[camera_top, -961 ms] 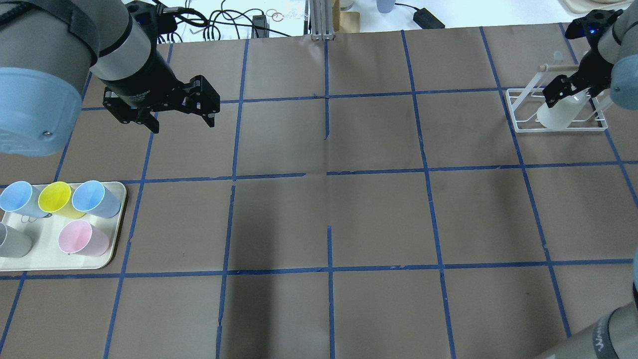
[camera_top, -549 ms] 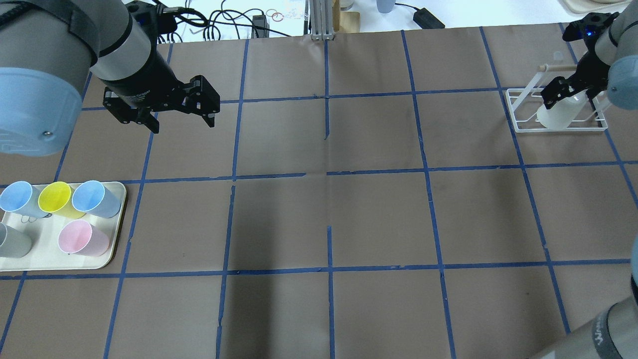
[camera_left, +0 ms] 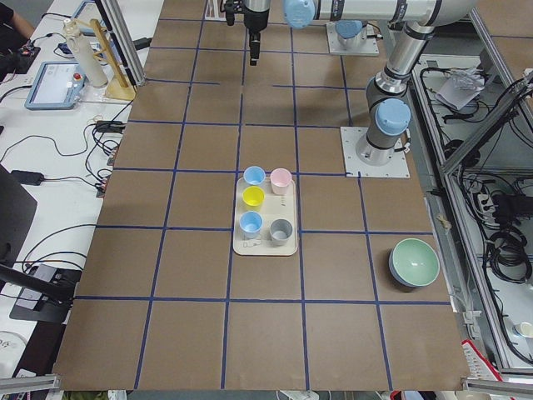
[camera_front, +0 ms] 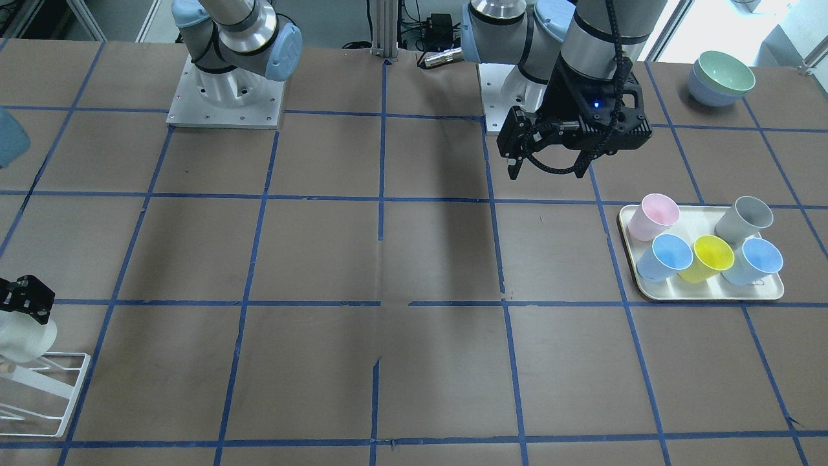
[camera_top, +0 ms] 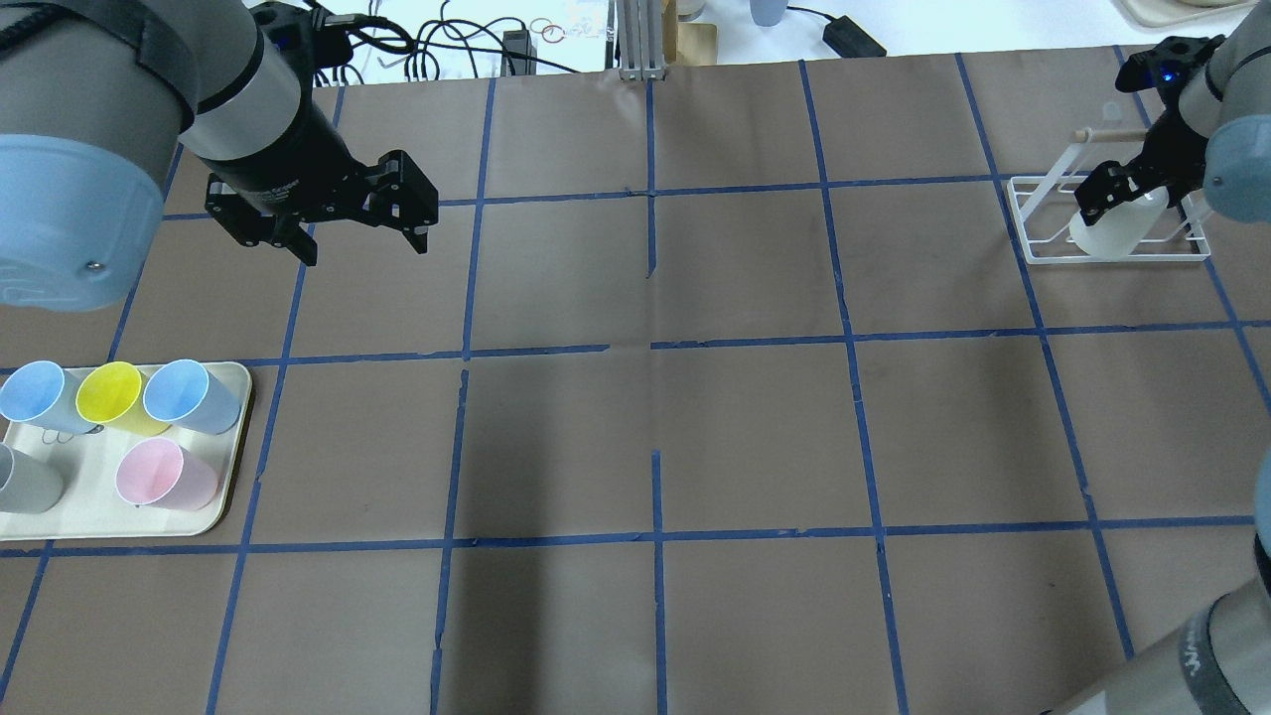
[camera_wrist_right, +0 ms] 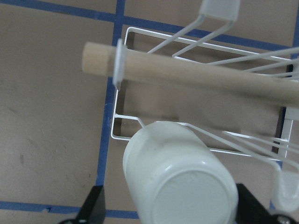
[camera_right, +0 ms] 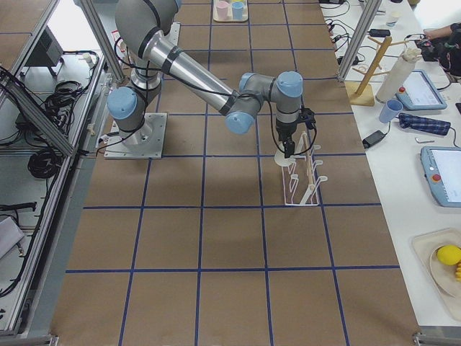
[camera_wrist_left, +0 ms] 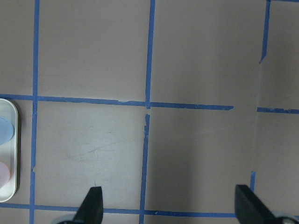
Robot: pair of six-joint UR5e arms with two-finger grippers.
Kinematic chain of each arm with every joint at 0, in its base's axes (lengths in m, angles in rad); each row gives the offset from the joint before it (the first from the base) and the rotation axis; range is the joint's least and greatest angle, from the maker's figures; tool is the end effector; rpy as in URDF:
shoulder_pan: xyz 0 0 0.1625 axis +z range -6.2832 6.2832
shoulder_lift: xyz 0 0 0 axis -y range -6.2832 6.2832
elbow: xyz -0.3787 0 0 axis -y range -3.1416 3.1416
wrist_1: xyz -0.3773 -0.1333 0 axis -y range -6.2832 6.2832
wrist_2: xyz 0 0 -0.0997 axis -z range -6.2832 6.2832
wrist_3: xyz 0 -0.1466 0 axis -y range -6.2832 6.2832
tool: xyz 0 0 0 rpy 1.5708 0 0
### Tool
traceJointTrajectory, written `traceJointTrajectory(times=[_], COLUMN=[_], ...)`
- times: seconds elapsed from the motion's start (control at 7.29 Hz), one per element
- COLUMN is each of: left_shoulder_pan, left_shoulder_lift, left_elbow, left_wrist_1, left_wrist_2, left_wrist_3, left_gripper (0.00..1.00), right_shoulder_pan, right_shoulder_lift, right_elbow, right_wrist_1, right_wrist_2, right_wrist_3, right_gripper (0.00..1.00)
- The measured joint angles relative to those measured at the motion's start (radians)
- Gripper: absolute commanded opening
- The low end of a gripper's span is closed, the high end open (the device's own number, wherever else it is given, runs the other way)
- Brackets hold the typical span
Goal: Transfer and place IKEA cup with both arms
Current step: 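Lower the right gripper and close it on the white cup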
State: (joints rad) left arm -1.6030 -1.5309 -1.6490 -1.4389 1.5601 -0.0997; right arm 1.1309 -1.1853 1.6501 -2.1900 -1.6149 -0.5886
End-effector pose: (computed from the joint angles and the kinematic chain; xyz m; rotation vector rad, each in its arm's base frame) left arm -0.1501 -0.4703 0.3898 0.1045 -3.1197 0.1448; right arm -0.1410 -0.5975 0.2149 0.2194 -3.0146 0.1708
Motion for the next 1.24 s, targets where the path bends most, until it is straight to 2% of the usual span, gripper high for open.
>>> traceJointTrajectory(times=[0.14, 0.27, 0.55, 0.82, 1.24], left_shoulder_pan=[0.0, 0.0, 0.0, 0.0, 0.002], left_shoulder_lift=[0.0, 0.0, 0.0, 0.0, 0.0], left_elbow=[0.0, 0.0, 0.0, 0.0, 0.001], left_wrist_1=[0.0, 0.0, 0.0, 0.0, 0.0], left_wrist_2=[0.0, 0.0, 0.0, 0.0, -0.001], left_wrist_3=[0.0, 0.0, 0.0, 0.0, 0.004], left_gripper=[1.0, 1.0, 1.0, 1.0, 1.0], right_shoulder_pan=[0.0, 0.0, 0.0, -0.001, -0.001], right_shoulder_lift=[-0.001, -0.001, -0.003, -0.007, -0.019], right_elbow=[-0.001, -0.001, -0.001, -0.001, -0.025], right_wrist_1=[0.001, 0.001, 0.001, 0.001, 0.008], right_wrist_2=[0.001, 0.001, 0.001, 0.001, -0.002], right_wrist_3=[0.001, 0.002, 0.004, 0.005, 0.007], right_gripper=[0.66, 0.62, 0.33, 0.26, 0.25])
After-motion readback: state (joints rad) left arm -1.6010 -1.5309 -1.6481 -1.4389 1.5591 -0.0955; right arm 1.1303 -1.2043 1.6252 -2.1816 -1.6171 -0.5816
